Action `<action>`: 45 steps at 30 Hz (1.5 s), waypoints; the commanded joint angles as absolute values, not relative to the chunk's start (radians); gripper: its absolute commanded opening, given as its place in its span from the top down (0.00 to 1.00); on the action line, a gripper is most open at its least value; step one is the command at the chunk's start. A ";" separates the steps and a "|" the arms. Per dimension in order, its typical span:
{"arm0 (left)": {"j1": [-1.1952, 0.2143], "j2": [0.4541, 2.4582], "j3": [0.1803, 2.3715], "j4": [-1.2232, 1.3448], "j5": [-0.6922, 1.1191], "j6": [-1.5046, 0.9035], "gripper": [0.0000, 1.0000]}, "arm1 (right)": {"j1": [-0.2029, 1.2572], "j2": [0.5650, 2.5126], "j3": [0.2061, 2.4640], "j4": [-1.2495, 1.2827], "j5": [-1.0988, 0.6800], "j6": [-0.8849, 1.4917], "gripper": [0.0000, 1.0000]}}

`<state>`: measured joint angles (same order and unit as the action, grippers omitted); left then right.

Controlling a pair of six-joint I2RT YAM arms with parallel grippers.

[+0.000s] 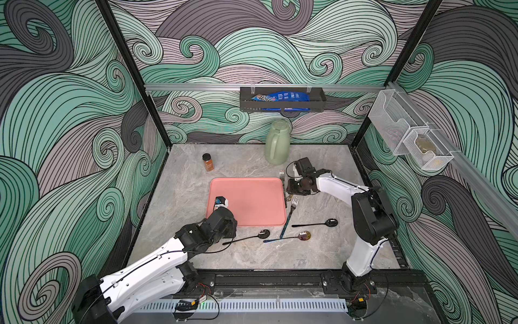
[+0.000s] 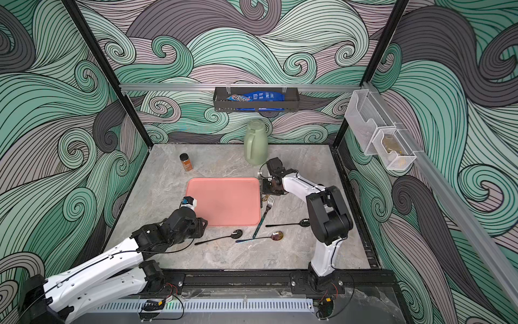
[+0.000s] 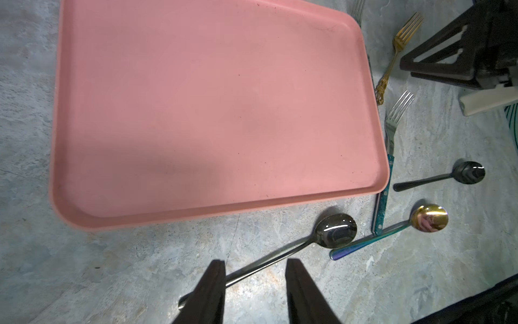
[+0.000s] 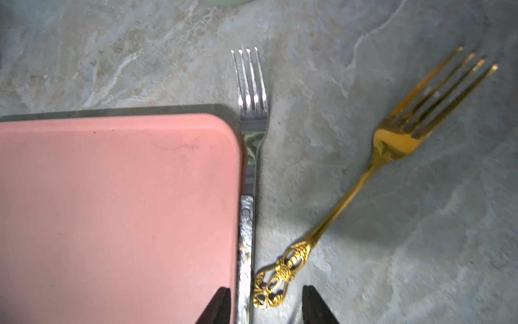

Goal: Set the spoon and fork side by side
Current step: Pick up the fork at the center of the board.

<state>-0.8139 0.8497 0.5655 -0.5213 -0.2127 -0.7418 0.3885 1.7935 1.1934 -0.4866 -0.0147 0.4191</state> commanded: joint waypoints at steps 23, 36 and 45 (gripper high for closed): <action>-0.812 0.663 0.514 -0.666 -0.169 -0.820 0.63 | 0.554 1.576 0.878 -0.481 0.031 0.640 0.50; -0.812 0.618 0.516 -0.700 -0.186 -0.828 0.63 | 0.561 1.640 0.940 -0.514 0.093 0.657 0.59; -0.811 0.654 0.521 -0.708 -0.190 -0.839 0.63 | 0.570 1.706 0.970 -0.521 0.128 0.659 0.61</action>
<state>-0.8139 0.6453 0.5125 -0.6819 -0.1726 -0.8257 0.5629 1.6737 0.9482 -0.5045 0.0952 0.6510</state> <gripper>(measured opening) 0.367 0.401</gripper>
